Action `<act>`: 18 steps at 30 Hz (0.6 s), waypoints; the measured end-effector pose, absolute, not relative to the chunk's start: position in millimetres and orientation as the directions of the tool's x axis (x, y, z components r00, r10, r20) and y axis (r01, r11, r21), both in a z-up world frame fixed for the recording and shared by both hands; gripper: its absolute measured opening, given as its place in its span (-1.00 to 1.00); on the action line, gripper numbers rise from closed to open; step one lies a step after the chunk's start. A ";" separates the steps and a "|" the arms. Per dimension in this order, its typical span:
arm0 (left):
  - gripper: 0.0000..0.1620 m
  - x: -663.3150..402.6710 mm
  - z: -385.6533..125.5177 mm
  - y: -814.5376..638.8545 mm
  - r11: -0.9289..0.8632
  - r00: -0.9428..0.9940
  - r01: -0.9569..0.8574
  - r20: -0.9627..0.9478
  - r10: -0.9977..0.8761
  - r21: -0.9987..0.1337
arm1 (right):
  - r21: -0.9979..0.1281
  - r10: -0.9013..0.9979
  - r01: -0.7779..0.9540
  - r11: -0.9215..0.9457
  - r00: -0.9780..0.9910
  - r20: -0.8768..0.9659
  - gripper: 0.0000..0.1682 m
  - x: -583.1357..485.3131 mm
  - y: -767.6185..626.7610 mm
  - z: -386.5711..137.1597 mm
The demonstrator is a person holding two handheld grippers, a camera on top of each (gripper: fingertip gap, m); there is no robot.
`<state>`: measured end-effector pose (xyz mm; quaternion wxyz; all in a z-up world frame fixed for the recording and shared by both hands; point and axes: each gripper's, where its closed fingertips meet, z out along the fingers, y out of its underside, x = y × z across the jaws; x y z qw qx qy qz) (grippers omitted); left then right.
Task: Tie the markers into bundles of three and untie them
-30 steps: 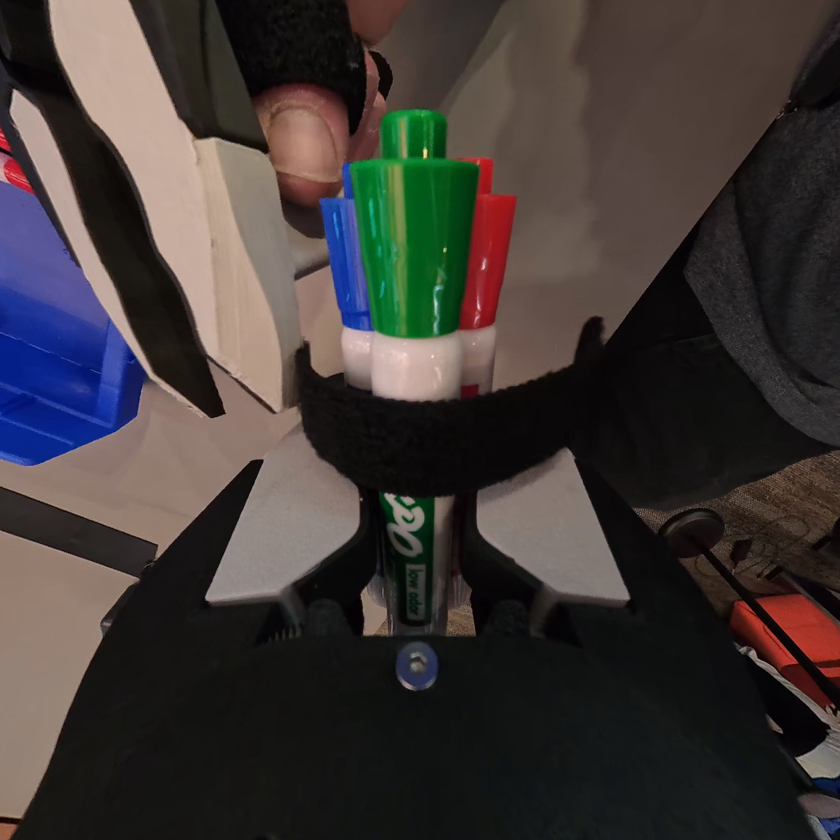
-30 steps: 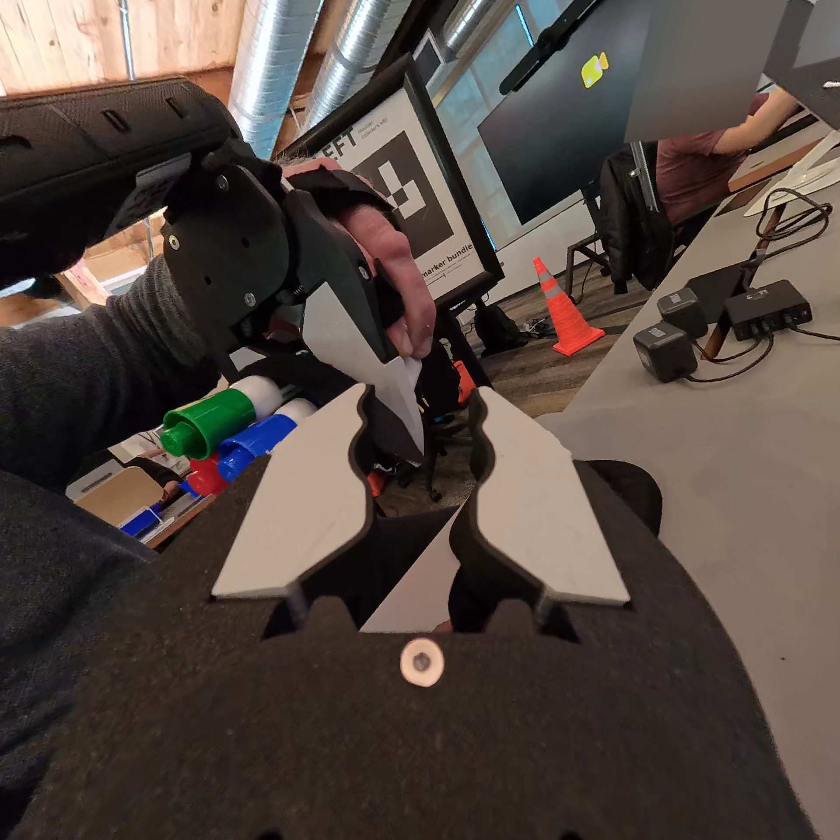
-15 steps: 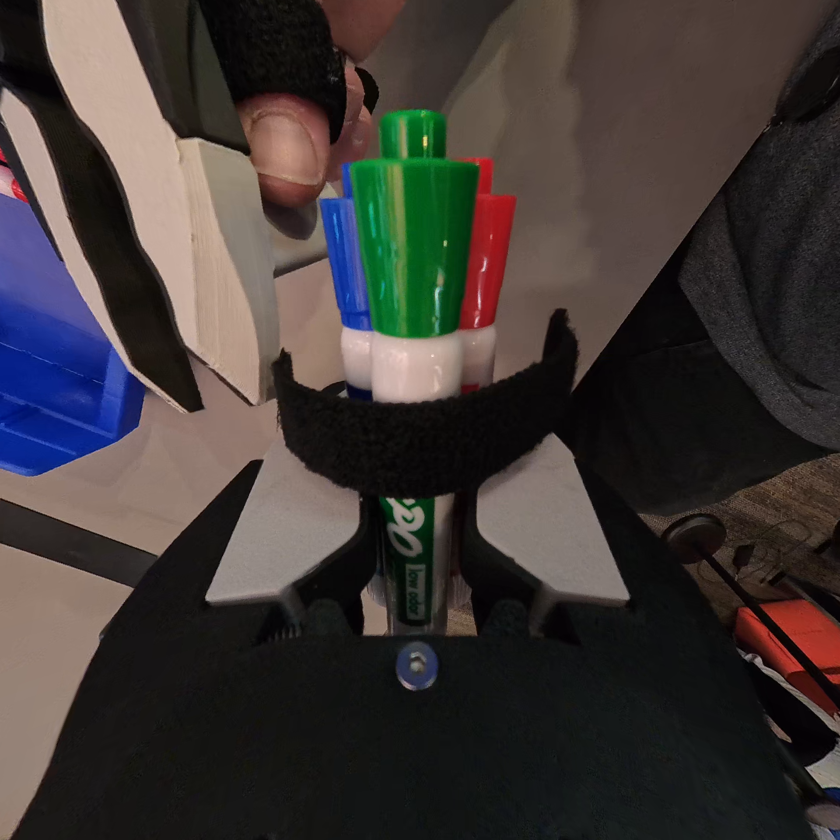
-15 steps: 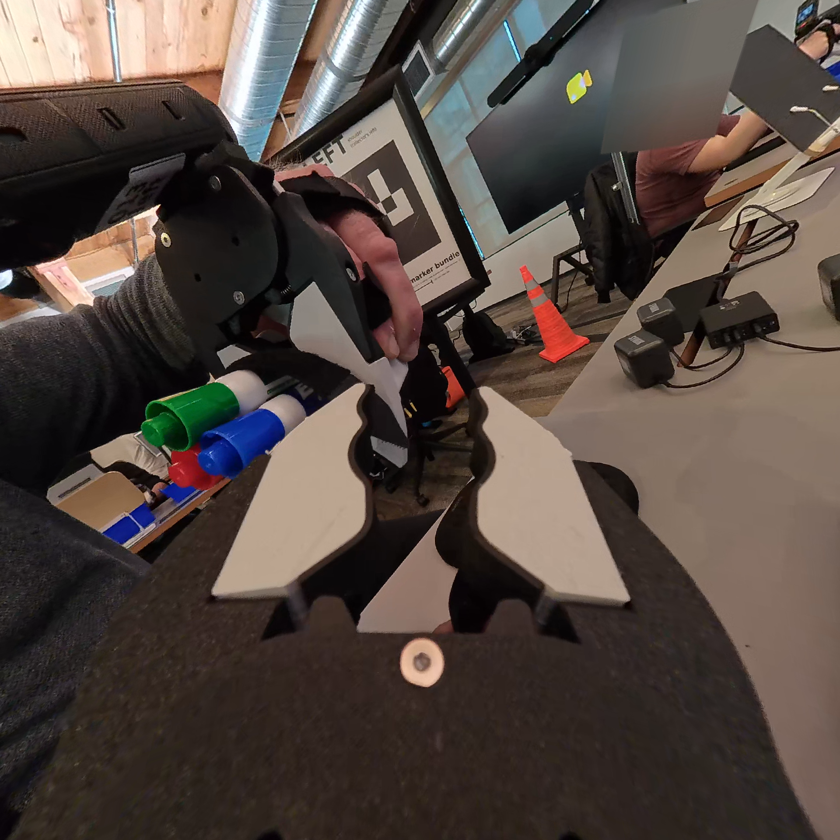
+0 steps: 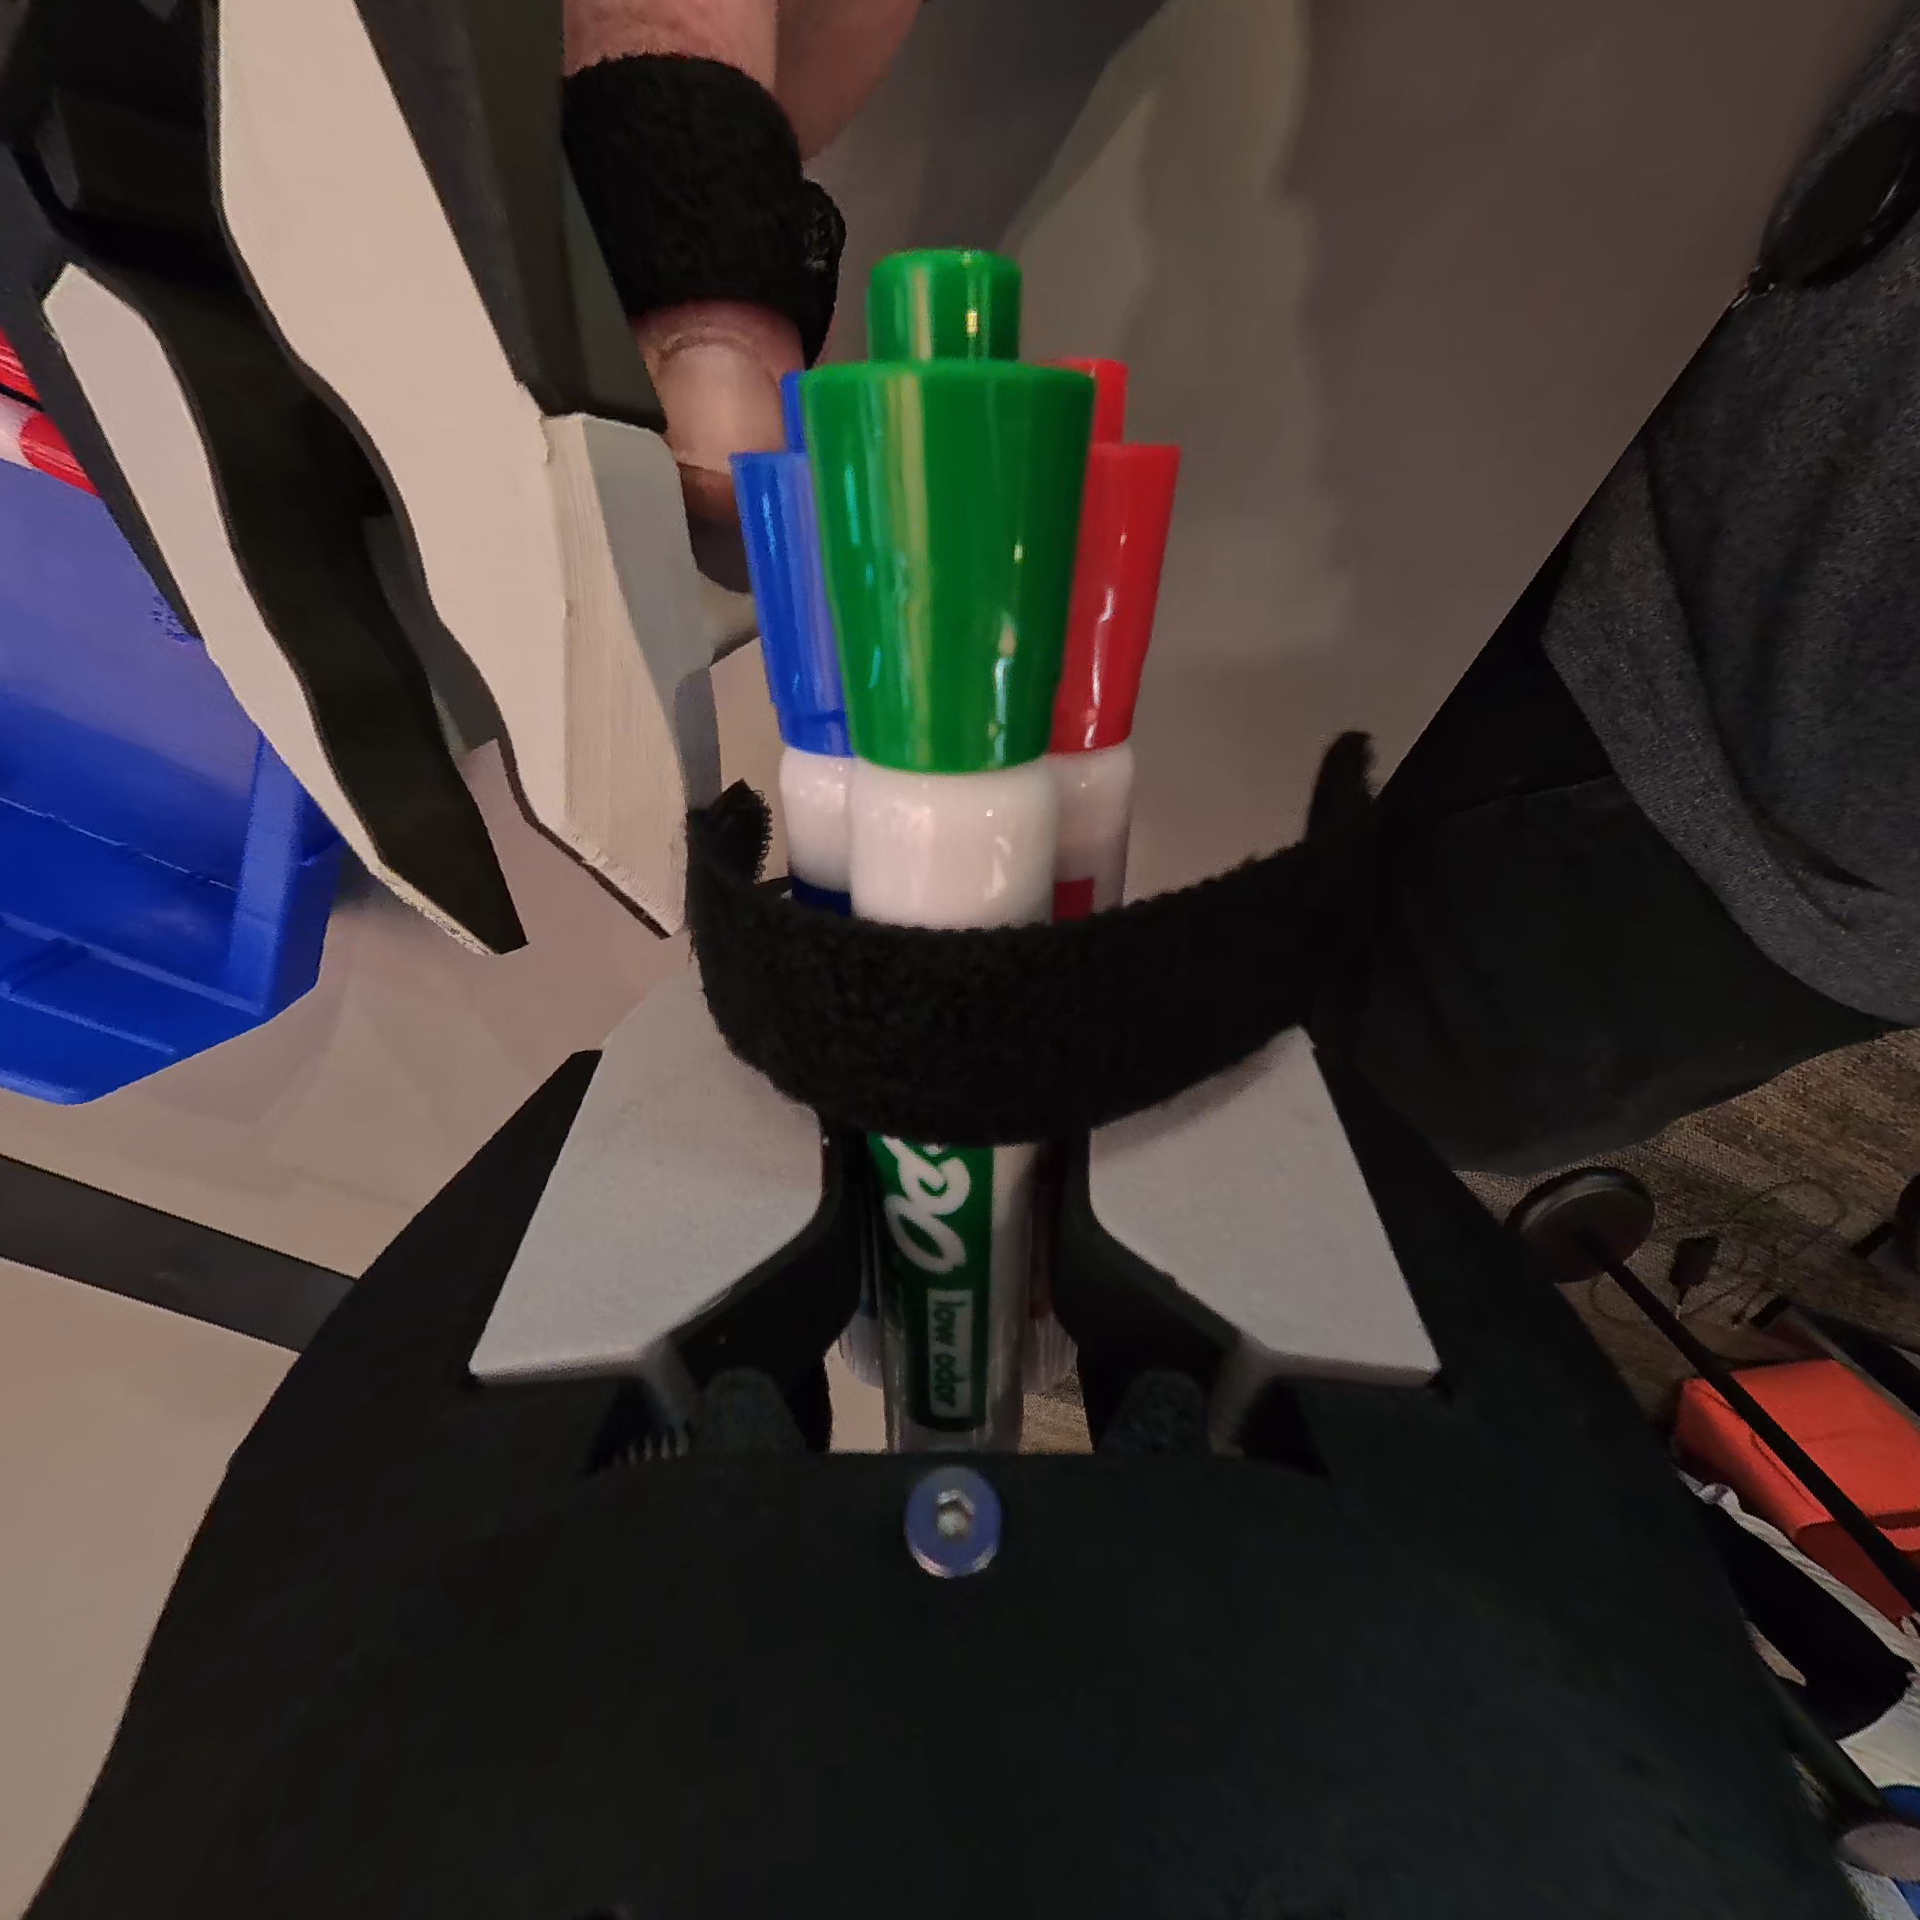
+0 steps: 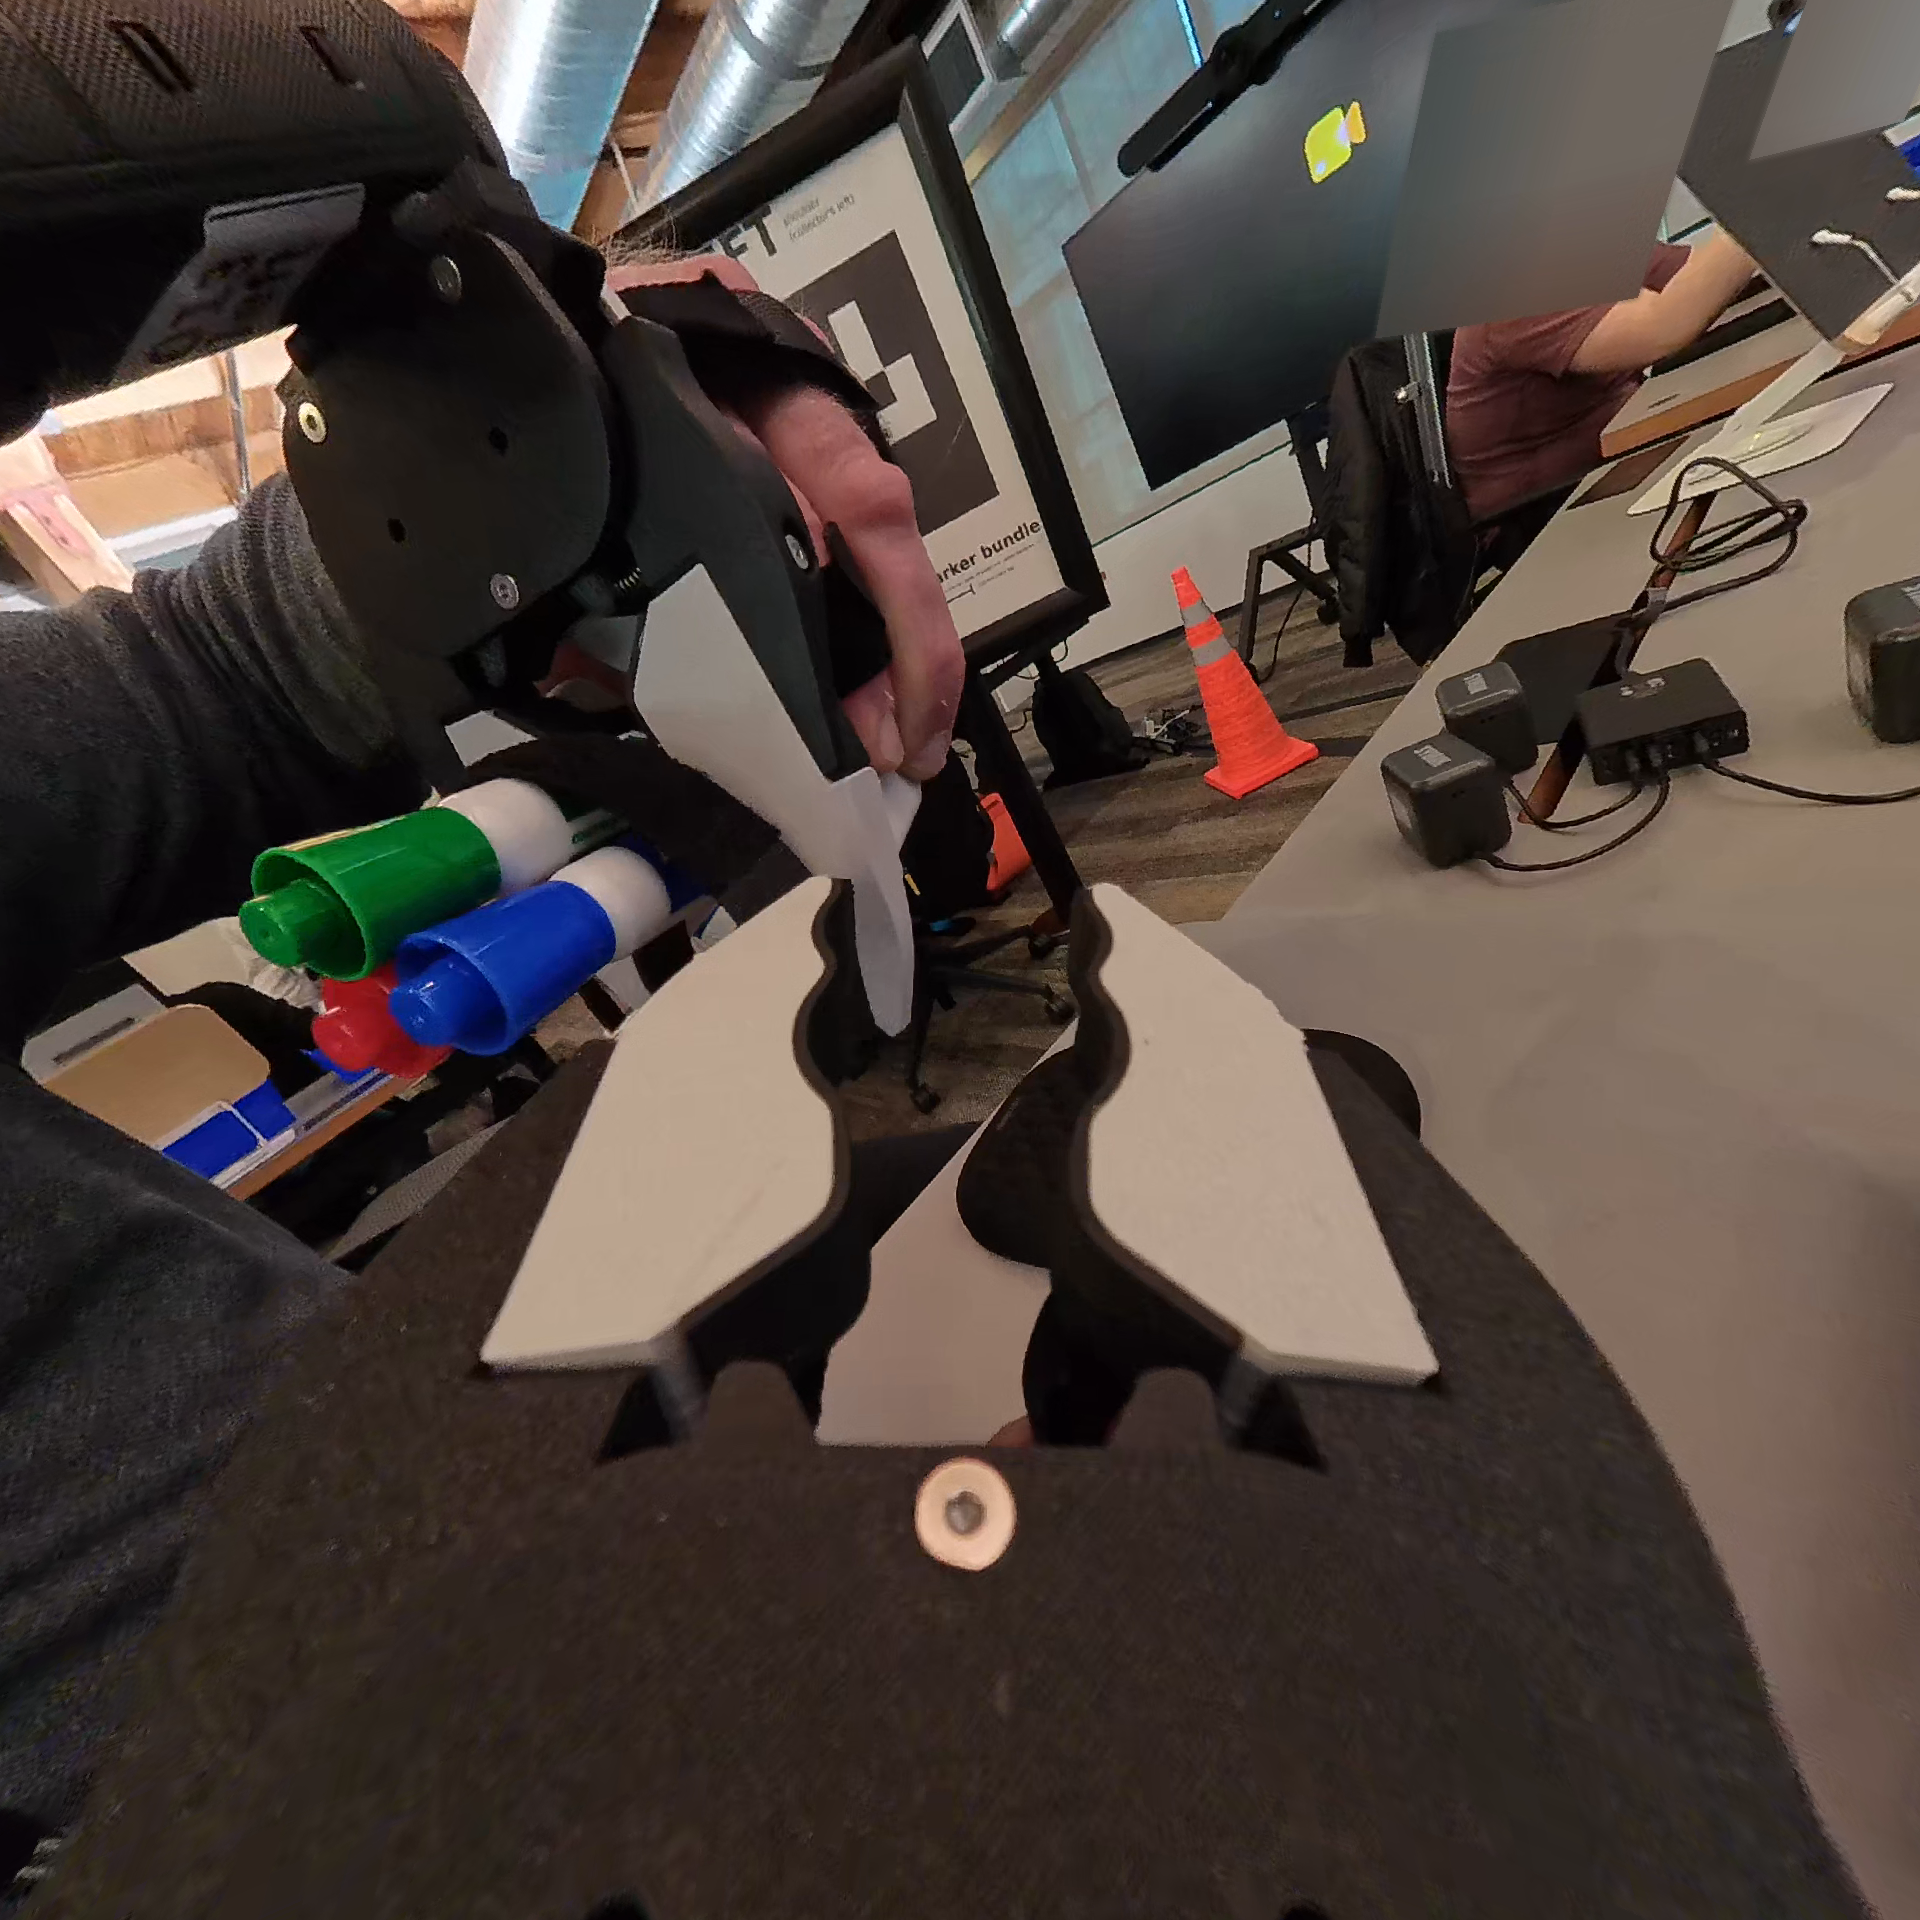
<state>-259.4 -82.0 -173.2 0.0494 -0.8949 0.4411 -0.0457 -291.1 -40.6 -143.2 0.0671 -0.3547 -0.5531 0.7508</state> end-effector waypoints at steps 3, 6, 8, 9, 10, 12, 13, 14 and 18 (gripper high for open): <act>-0.47 -261.2 -173.4 -82.0 -0.608 0.609 -0.784 0.036 -0.792 -0.126 | -0.885 0.498 0.292 -0.362 -0.743 -0.448 -0.54 -290.8 -42.3 -145.6; -0.47 -262.7 -171.8 -80.9 -0.612 0.613 -0.780 0.033 -0.789 -0.133 | -0.892 0.498 0.285 -0.351 -0.750 -0.435 -0.54 -289.6 -43.7 -145.8; -0.47 -264.0 -171.8 -80.8 -0.614 0.616 -0.778 0.031 -0.787 -0.132 | -0.898 0.503 0.280 -0.340 -0.752 -0.425 -0.53 -289.3 -44.3 -146.1; -0.47 -264.7 -172.1 -81.4 -0.615 0.616 -0.778 0.033 -0.787 -0.129 | -0.904 0.512 0.274 -0.329 -0.752 -0.415 -0.51 -289.3 -44.7 -146.8; -0.47 -265.9 -172.3 -81.2 -0.614 0.616 -0.779 0.028 -0.787 -0.125 | -0.910 0.520 0.267 -0.318 -0.753 -0.403 -0.50 -289.1 -45.1 -147.5; -0.47 -265.2 -171.6 -80.3 -0.617 0.619 -0.775 0.031 -0.785 -0.136 | -0.916 0.527 0.256 -0.308 -0.756 -0.389 -0.49 -289.1 -46.0 -147.9; -0.47 -265.4 -171.5 -80.1 -0.616 0.618 -0.776 0.031 -0.785 -0.137 | -0.919 0.528 0.251 -0.304 -0.758 -0.382 -0.47 -288.8 -46.3 -148.3; -0.47 -266.1 -171.6 -80.0 -0.615 0.617 -0.777 0.027 -0.786 -0.134 | -0.922 0.528 0.246 -0.299 -0.762 -0.374 -0.48 -288.4 -46.6 -148.8; -0.46 -266.9 -170.9 -79.5 -0.616 0.619 -0.776 0.022 -0.785 -0.135 | -0.920 0.523 0.224 -0.321 -0.768 -0.369 -0.48 -287.6 -43.6 -146.2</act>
